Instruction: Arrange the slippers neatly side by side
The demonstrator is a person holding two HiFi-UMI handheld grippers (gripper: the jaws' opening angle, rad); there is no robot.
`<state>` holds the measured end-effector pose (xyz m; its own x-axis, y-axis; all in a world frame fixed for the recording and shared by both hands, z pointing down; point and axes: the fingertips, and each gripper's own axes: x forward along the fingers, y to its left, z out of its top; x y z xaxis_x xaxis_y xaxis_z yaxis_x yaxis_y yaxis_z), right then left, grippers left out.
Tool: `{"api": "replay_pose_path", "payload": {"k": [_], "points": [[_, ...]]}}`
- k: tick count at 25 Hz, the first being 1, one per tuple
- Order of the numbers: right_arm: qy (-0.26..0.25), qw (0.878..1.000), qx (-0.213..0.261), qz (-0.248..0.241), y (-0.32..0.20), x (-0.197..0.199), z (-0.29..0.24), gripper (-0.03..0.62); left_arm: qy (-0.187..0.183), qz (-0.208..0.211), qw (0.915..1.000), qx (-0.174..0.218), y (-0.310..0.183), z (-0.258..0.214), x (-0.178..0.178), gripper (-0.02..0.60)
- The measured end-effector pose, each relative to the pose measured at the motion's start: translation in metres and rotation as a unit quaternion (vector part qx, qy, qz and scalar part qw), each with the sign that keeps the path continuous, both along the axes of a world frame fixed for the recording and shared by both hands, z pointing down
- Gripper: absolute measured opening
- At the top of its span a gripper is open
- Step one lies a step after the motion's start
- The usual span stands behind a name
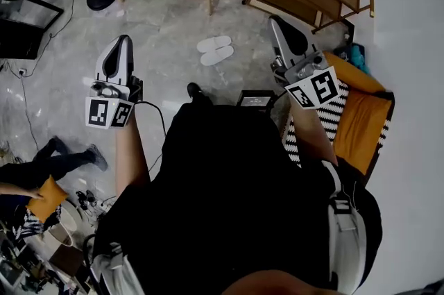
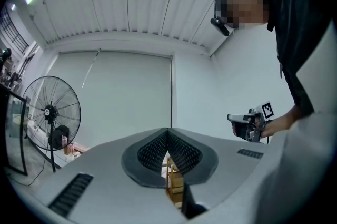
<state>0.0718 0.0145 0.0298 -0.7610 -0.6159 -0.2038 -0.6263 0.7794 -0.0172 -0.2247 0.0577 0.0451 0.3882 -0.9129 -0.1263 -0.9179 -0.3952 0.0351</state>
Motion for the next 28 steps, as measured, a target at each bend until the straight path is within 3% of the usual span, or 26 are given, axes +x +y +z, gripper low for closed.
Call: {"api": "replay_pose_path", "payload": {"k": [7,13,21,24,28], "points": [[-0.007,1.0,-0.024,0.005,0.058,0.047,0.028,0.031,-0.015,-0.011,0.9998,-0.001,0.076,0.009,0.056,0.014],[-0.013,0.999,-0.043,-0.003,0.097,0.067,0.048,0.031,0.002,-0.023,0.9994,-0.025,0.121,0.024,0.088,0.014],[-0.009,0.999,-0.048,-0.012,0.12,0.063,0.053,0.031,0.0,-0.012,0.9988,-0.048,0.144,0.055,0.113,0.014],[-0.004,0.998,-0.053,-0.022,0.125,0.058,0.053,0.031,0.006,-0.002,0.999,-0.043,0.141,0.055,0.126,0.014],[-0.002,0.998,-0.057,-0.033,0.125,0.044,0.054,0.031,-0.024,-0.015,0.9994,-0.02,0.138,0.048,0.131,0.014]]}}
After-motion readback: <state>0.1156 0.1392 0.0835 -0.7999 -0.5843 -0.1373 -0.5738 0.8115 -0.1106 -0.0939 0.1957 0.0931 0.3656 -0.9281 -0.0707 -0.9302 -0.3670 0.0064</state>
